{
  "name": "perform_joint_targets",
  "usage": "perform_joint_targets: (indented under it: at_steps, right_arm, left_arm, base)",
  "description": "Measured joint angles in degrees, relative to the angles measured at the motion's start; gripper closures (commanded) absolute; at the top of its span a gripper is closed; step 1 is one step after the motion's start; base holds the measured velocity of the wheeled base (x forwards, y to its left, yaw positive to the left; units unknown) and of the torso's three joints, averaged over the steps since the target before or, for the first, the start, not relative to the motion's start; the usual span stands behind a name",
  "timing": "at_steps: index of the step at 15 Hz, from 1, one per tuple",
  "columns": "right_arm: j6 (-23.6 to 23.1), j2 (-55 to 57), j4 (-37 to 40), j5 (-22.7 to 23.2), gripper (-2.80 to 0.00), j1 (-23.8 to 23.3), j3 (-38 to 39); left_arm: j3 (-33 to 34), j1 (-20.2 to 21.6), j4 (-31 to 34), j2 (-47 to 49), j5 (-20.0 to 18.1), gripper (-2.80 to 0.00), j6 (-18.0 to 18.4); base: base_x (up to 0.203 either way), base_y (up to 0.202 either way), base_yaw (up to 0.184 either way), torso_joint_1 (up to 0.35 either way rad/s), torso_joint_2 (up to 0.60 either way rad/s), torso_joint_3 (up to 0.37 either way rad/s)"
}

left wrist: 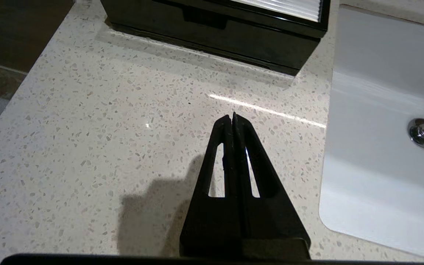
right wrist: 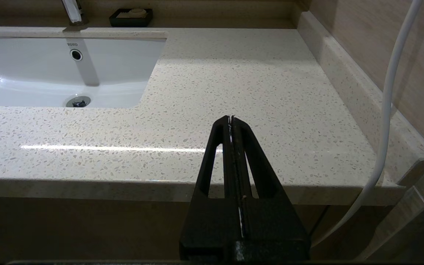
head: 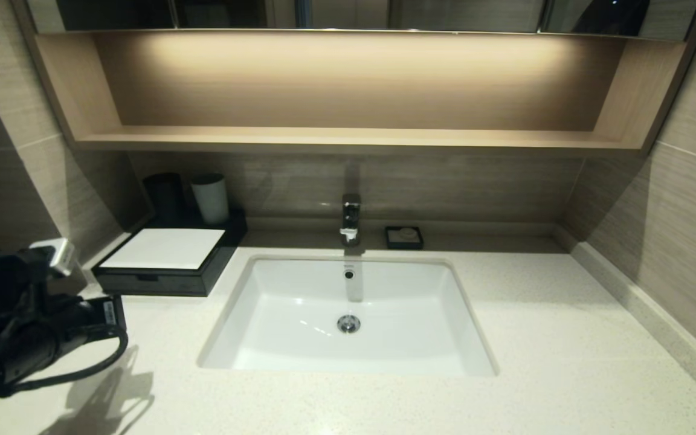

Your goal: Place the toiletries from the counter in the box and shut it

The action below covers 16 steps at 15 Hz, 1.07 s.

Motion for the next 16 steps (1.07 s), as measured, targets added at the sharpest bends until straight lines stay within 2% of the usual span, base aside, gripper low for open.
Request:
perform_joint_targets:
  at_steps: [5,9,11,16]
  right_arm:
    - [0.00,0.00,0.01,0.00,0.00,0.00,0.00]
    - [0.00,0.00,0.01,0.00,0.00,0.00,0.00]
    - [-0.02,0.00,0.01,0.02,0.00,0.00,0.00]
    - [0.00,0.00,0.01,0.00,0.00,0.00,0.00]
  left_arm:
    - [5.73,-4.89,1.29,-10.34,-0.11,0.00,2.63]
    - [8.05,-8.96,7.97,-19.95,-0.30,0.00,3.32]
    - [9.74,-9.70,10.37,-23.66,-0.14,0.00,3.38]
    - [16.01,-9.95,10.93,-28.85,0.22,0.00,3.35]
  base:
    - [0.000,0.000,0.000,0.000,0.00,0.000]
    - [0.000,0.000,0.000,0.000,0.00,0.000]
    - [0.000,0.000,0.000,0.000,0.00,0.000]
    - [0.000,0.000,0.000,0.000,0.00,0.000]
